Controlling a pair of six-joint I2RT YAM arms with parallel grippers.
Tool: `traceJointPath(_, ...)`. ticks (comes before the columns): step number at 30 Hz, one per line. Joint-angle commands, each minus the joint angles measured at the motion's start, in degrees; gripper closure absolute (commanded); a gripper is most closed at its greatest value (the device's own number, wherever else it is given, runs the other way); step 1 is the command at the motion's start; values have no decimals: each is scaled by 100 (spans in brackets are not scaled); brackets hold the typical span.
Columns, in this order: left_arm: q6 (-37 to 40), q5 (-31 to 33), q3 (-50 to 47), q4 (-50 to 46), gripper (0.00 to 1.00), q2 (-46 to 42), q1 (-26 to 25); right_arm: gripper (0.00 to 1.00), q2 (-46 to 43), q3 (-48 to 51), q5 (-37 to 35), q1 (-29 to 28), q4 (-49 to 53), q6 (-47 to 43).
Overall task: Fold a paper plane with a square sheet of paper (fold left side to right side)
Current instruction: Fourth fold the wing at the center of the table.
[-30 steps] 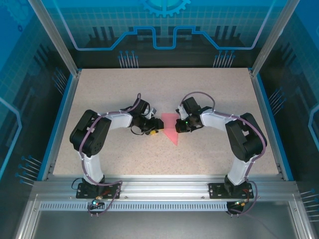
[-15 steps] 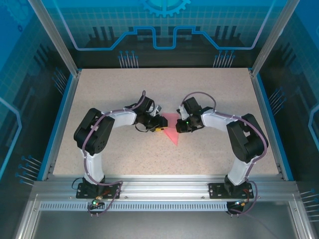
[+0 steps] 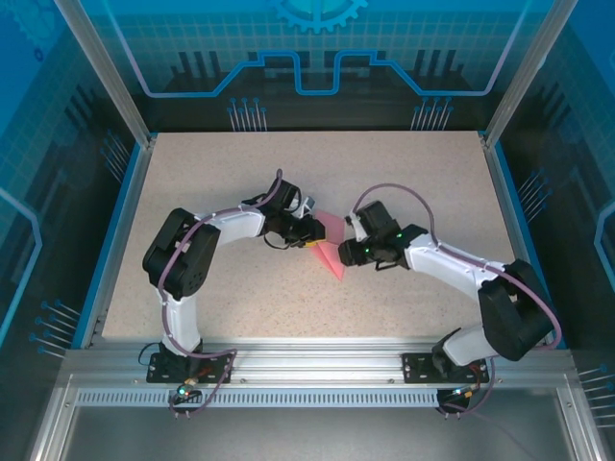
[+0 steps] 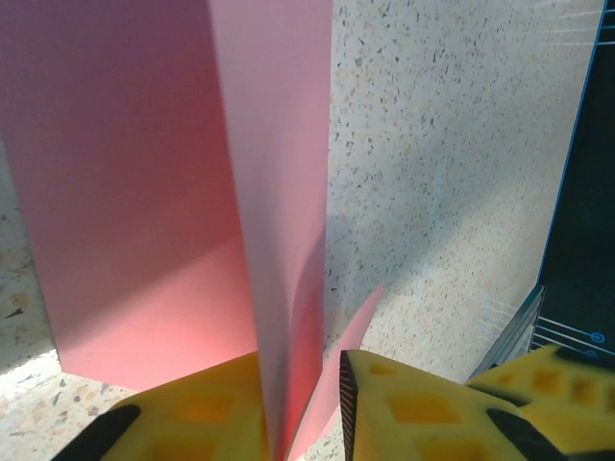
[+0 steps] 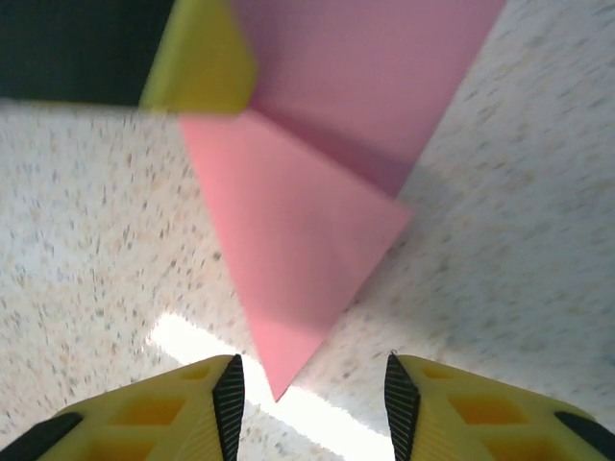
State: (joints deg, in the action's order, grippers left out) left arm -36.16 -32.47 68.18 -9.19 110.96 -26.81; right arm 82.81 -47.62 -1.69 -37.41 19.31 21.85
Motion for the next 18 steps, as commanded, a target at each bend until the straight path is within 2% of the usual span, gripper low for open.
traceJointPath(1, -150, -93, 217, -223, 77, -74, -35, 55, 134, 71, -599, -416, -199, 176)
traceJointPath(9, -374, -70, 379, -346, 80, 5, -34, 60, 1058, -570, -1038, -886, -123, 83)
traceJointPath(18, -384, -16, 415, -416, 80, 5, -41, 67, 1536, -840, -1336, -926, 45, 129)
